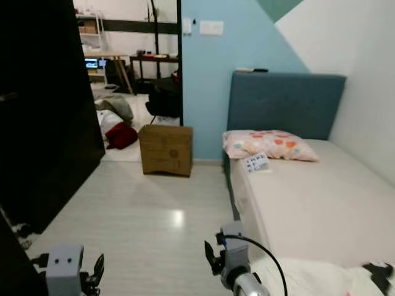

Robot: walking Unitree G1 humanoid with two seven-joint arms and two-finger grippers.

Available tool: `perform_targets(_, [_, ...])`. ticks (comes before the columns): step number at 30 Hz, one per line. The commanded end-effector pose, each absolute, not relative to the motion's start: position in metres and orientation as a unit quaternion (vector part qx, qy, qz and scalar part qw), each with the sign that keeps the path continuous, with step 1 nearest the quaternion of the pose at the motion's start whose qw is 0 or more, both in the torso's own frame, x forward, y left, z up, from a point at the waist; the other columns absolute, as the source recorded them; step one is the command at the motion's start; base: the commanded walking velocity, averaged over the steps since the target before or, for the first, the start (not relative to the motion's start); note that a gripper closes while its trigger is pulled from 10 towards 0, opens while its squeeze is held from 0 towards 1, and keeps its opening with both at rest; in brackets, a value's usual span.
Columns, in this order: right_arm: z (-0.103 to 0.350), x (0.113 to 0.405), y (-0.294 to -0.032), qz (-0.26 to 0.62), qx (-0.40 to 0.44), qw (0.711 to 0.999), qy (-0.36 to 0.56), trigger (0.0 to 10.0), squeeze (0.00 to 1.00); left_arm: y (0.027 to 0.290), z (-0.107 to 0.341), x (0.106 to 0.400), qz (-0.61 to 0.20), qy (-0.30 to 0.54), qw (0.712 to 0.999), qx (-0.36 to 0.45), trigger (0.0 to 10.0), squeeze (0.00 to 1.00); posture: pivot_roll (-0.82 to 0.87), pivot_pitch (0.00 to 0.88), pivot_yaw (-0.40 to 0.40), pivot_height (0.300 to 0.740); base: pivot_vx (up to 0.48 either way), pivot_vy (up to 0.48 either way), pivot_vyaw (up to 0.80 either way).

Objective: Clean up the room

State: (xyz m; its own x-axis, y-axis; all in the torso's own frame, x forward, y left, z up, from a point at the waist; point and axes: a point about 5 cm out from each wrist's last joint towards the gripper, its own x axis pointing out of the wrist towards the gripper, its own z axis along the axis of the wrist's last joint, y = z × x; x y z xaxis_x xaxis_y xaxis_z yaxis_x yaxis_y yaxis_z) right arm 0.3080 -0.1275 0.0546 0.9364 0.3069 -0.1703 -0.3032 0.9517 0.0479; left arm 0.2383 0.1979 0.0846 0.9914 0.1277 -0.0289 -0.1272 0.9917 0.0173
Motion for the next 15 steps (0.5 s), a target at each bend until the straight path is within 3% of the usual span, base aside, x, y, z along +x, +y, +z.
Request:
perform_targets(1, [0.0535,0.3078,-0.1291,0.151,0.014,0.984,0.092,10.0,0.00,0.1964,0.0835,0.2373,0.059,0.017,0.998,0.010,10.0,0.00,-0.02,0.068,-0.065,0.740,0.480,0.000,0.00])
perform_targets(15, [0.0517,0.3074,-0.1302,0.138,0.016,0.986,0.091,10.0,0.00,0.1953,0.0845,0.2427,0.044,0.017,0.999,0.017,10.0,0.00,-0.02,0.064,-0.048,0.740,0.458,0.000,0.00])
